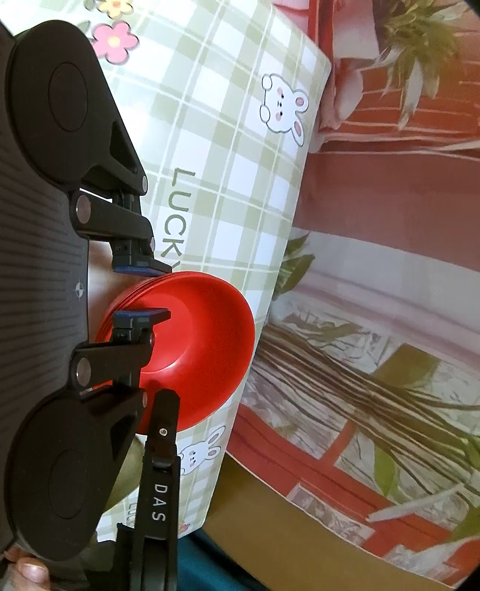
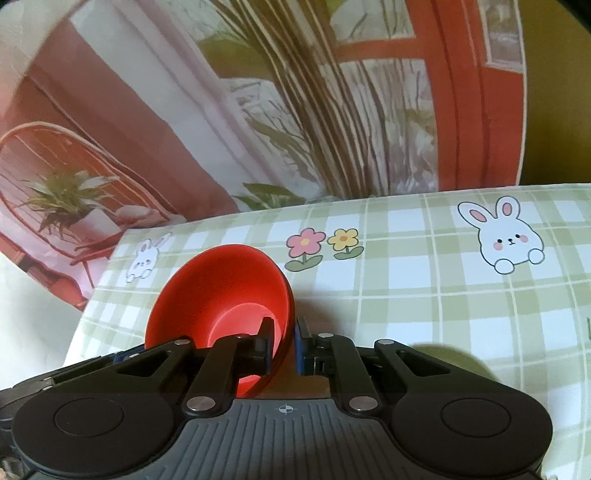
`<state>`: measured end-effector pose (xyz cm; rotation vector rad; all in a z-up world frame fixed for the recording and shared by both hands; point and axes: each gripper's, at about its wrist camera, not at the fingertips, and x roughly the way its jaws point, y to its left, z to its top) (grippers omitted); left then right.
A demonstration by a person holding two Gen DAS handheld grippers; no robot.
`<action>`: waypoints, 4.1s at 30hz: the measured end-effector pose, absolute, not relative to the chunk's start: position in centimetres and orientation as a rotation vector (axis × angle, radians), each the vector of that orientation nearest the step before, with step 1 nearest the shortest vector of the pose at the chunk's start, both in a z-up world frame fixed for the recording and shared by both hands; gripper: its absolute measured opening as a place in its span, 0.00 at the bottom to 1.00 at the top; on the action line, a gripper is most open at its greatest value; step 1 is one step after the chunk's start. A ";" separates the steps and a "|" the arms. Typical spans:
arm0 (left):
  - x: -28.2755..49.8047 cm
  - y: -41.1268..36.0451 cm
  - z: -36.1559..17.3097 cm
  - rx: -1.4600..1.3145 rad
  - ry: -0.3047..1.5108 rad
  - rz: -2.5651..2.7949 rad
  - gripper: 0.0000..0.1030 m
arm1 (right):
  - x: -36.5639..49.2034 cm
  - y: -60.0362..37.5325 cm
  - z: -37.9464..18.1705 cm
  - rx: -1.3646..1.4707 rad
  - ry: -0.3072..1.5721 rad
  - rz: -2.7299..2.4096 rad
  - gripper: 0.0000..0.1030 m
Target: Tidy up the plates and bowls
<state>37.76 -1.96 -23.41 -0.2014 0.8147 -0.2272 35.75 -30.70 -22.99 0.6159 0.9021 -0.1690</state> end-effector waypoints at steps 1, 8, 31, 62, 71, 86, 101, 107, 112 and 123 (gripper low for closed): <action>37.3 -2.0 -23.2 -0.204 0.813 -0.222 0.18 | 35.3 -30.5 -22.6 0.623 0.893 -0.171 0.11; 34.3 -1.8 -21.7 -0.217 0.797 -0.208 0.18 | 32.2 -29.0 -20.6 0.635 0.836 -0.171 0.11; 26.2 -2.2 -19.0 -0.187 0.775 -0.185 0.18 | 23.6 -26.4 -17.5 0.657 0.721 -0.129 0.12; 27.8 -10.9 -21.4 -0.008 0.867 -0.318 0.19 | 17.1 -33.3 -20.4 0.763 0.629 -0.302 0.12; 28.9 -12.5 -22.7 0.052 0.896 -0.338 0.19 | 17.0 -34.3 -22.3 0.781 0.658 -0.333 0.12; 29.1 -13.2 -23.1 0.073 0.911 -0.358 0.20 | 16.7 -34.6 -23.7 0.795 0.698 -0.341 0.13; 28.4 -13.5 -22.8 0.115 0.906 -0.347 0.26 | 16.3 -34.6 -23.3 0.773 0.684 -0.324 0.17; 28.0 -13.2 -22.3 0.122 0.895 -0.331 0.27 | 15.7 -34.1 -21.8 0.724 0.663 -0.317 0.19; 27.6 -13.0 -21.4 0.132 0.851 -0.331 0.29 | 15.4 -33.3 -20.4 0.660 0.658 -0.327 0.19; 25.2 -12.2 -19.4 0.156 0.741 -0.340 0.43 | 14.3 -31.1 -17.9 0.505 0.674 -0.358 0.31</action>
